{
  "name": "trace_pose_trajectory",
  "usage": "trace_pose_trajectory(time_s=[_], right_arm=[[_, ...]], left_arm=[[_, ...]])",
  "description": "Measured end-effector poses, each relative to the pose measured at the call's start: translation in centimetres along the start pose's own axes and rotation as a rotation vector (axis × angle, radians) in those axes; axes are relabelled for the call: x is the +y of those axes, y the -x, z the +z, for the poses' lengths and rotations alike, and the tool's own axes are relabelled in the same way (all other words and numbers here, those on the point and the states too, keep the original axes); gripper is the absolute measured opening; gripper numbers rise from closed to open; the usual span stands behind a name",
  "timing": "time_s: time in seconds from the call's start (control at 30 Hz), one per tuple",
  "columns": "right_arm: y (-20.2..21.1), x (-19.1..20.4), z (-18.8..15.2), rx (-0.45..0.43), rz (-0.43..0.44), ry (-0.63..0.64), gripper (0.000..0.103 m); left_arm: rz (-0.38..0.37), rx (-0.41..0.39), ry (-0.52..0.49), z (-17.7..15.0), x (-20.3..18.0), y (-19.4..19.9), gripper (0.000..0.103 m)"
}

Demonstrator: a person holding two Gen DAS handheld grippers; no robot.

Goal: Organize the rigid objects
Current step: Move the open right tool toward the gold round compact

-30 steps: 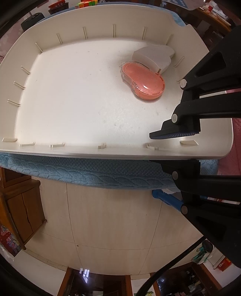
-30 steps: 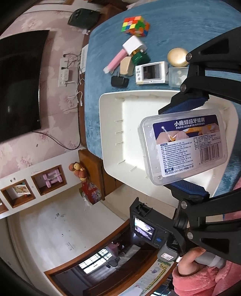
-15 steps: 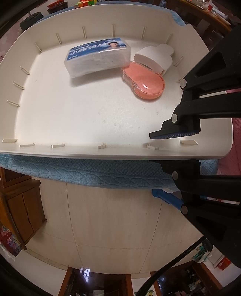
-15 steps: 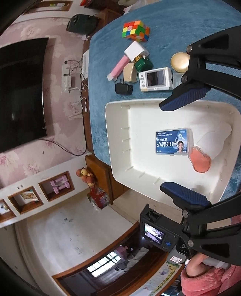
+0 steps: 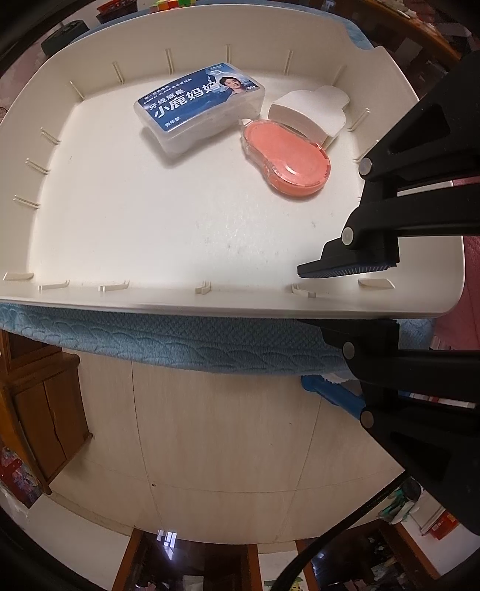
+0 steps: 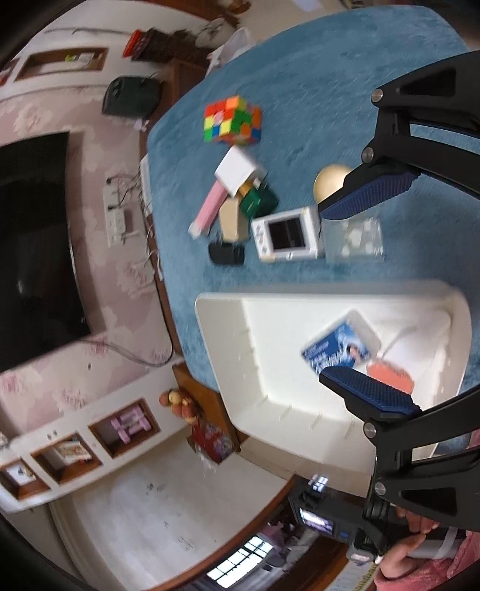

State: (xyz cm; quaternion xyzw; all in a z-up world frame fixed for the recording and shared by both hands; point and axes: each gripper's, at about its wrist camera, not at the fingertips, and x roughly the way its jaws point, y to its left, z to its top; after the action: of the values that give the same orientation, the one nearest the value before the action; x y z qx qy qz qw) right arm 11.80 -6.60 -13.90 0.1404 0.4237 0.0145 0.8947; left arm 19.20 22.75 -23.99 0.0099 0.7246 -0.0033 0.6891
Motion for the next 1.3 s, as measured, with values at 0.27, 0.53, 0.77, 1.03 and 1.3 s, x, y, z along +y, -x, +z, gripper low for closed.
trace_pose_trajectory(time_s=[0.27, 0.53, 0.77, 1.03, 1.3], right_arm=[[-1.5, -4.9, -0.5, 0.06, -0.08, -0.076, 0.082], [-3.9, -8.1, -1.0, 0.139, -0.197, -0.041, 0.082], [-6.1, -9.5, -1.7, 0.199, -0.218, 0.035, 0.082], [-8.3, -9.8, -2.7, 0.245, -0.188, 0.138, 0.082], [-10.2, -9.0, -2.9, 0.253, -0.156, 0.239, 0.082]], left_arm=[[0.006, -0.002, 0.036, 0.0, 0.4, 0.0, 0.018], [0.01, 0.01, 0.092, 0.2, 1.0, 0.0, 0.018], [0.027, 0.021, 0.128, 0.5, 1.5, -0.3, 0.018], [0.052, 0.022, 0.145, 0.7, 1.0, -0.5, 0.019], [0.073, 0.02, 0.158, 0.7, 0.7, -0.7, 0.019]])
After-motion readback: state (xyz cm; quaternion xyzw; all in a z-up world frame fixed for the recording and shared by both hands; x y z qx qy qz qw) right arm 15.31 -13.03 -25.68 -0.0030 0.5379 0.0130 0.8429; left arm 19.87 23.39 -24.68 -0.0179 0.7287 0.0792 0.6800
